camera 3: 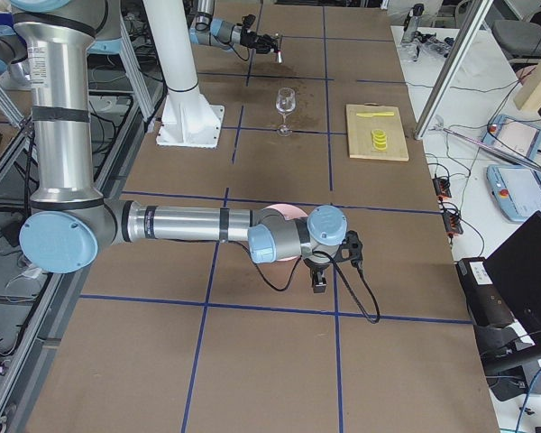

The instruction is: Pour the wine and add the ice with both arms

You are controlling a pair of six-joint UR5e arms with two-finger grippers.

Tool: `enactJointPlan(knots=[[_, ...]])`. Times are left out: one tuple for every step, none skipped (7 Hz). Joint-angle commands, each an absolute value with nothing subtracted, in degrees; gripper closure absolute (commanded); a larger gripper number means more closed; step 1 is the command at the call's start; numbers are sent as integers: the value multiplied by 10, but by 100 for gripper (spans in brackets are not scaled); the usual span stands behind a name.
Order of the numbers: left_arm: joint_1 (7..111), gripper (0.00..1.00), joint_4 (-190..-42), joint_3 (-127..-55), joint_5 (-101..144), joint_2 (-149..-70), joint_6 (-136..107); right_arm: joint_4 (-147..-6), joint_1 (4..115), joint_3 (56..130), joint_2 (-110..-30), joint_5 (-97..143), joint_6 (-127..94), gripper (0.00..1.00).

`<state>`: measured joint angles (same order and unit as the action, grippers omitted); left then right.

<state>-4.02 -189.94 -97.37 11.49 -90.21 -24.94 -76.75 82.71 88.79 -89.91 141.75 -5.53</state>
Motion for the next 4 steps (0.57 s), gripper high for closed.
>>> enactJointPlan(knots=[[-31, 100, -1891, -976, 119, -1005, -151, -762, 827, 885, -899, 1418, -55, 0], [-21, 100, -1830, -976, 120, -1025, -90, -762, 827, 885, -899, 1418, -55, 0], [-1, 100, -1804, -976, 120, -1064, -55, -762, 827, 889, -899, 1418, -55, 0], [3, 100, -1756, -976, 120, -1068, -50, -762, 827, 889, -899, 1418, -55, 0]])
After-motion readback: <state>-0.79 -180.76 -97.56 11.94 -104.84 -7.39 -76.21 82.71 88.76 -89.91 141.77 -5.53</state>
